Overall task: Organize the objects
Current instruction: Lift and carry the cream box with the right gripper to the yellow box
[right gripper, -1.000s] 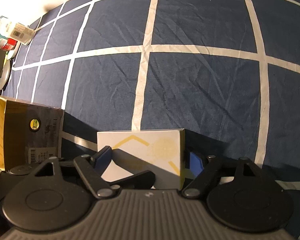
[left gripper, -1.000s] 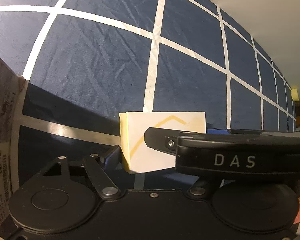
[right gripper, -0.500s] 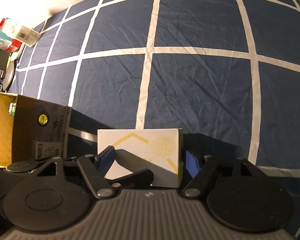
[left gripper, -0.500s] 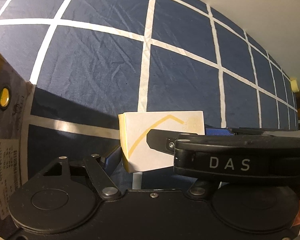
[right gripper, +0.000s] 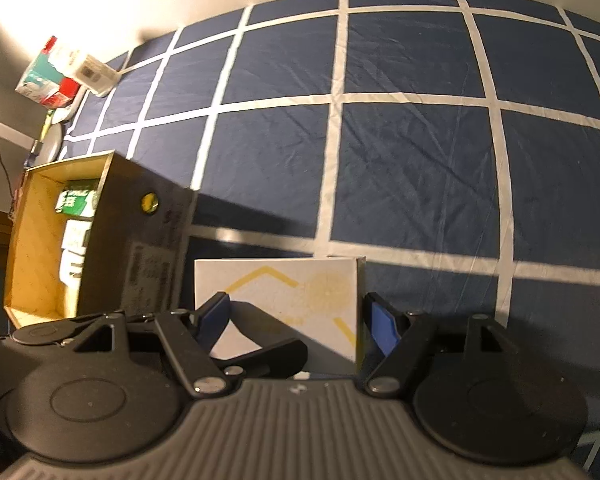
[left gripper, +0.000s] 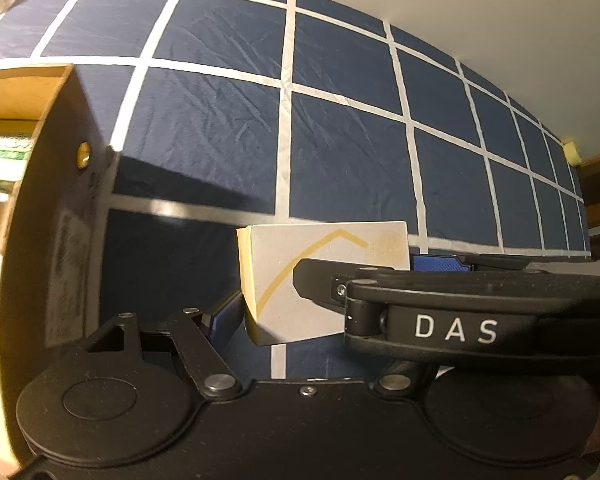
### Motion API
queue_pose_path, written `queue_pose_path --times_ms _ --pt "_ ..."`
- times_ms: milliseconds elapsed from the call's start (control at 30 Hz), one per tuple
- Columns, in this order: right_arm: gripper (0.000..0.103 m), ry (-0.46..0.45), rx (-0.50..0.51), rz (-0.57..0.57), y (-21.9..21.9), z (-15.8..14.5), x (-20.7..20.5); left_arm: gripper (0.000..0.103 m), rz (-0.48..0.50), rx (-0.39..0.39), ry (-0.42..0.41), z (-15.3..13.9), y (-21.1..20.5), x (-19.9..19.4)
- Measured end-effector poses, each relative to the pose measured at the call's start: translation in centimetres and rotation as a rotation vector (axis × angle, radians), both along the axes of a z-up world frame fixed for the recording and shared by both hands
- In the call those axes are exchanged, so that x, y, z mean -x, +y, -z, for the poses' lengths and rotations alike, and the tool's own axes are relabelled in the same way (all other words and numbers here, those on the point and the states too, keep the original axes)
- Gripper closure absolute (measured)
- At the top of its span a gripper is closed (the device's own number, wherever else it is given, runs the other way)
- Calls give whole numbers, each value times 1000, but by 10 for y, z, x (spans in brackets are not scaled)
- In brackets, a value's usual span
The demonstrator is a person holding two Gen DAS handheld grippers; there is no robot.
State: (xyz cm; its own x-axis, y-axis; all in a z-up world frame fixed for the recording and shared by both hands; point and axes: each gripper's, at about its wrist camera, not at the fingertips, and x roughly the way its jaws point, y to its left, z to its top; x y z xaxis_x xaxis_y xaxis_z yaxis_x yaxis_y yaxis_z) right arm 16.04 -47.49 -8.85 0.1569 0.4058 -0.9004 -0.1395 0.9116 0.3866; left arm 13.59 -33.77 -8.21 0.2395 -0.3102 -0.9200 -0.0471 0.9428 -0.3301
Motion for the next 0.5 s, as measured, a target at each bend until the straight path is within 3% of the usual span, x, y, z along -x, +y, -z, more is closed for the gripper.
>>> queue_pose_path --times_ms 500 --pt "31 -51 -14 11 65 -45 69 34 18 -30 -43 -48 57 64"
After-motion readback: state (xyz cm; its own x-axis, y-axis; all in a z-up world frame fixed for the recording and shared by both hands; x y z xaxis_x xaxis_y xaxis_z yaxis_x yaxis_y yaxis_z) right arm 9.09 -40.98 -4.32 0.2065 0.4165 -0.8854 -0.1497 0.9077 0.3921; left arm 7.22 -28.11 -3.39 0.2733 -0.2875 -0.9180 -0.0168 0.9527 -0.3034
